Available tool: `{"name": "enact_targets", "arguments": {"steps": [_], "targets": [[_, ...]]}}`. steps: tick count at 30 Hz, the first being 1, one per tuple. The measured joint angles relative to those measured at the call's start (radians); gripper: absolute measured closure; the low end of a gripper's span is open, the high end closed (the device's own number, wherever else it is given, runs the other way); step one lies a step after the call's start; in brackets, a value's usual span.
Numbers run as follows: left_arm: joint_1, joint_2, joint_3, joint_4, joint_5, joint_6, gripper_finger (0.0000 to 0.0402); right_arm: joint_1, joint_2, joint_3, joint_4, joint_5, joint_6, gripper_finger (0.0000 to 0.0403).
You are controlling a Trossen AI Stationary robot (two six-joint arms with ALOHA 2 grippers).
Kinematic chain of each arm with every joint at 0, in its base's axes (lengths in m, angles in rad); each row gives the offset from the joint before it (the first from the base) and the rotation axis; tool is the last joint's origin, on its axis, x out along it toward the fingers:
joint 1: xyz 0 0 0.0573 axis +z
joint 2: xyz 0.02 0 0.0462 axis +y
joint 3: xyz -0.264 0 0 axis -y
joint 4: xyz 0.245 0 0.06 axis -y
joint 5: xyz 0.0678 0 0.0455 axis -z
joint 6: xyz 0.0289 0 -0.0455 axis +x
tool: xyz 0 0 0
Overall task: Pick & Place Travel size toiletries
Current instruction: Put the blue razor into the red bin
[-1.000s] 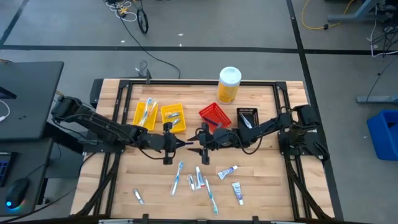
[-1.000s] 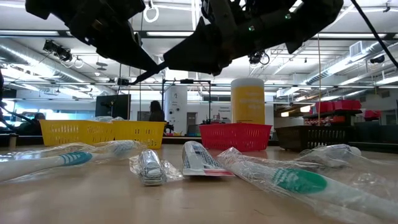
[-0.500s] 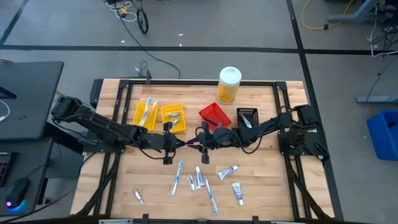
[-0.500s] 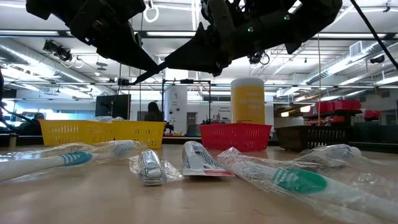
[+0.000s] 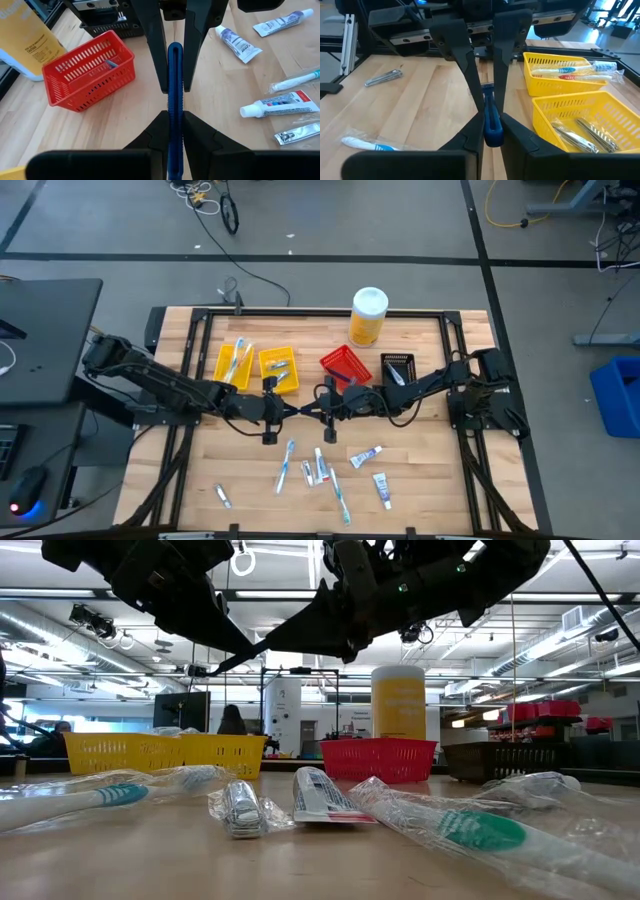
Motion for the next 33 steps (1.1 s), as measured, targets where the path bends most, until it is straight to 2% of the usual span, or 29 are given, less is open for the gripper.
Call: {"name": "enact_targets", "arguments": {"steps": [6, 14, 17, 24, 30, 33], "targets": [[0.0, 0.0, 0.0, -0.001, -0.004, -0.072, 0.0345, 0.0, 0.0, 0.0, -0.009, 0.0, 0.009, 0.0352], [0.0, 0.0, 0.001, 0.001, -0.046, -0.09, 0.0298, 0.001, -0.001, 0.0, -0.061, 0.021, 0.042, 0.0353], [0.0, 0.0, 0.002, 0.001, -0.087, -0.097, 0.0281, 0.002, -0.012, 0.0, -0.139, 0.099, 0.065, 0.0353], [0.0, 0.0, 0.002, 0.001, -0.109, -0.094, 0.0265, 0.0, -0.142, 0.0, -0.443, 0.389, 0.187, 0.0353], [0.0, 0.0, 0.002, -0.004, -0.107, -0.11, 0.0265, -0.014, -0.289, 0.0, -0.709, 0.648, 0.469, 0.0352], [0.0, 0.0, 0.002, -0.004, -0.107, -0.112, 0.0265, -0.029, -0.307, 0.0, -0.793, 0.665, 0.573, 0.0352]]}}
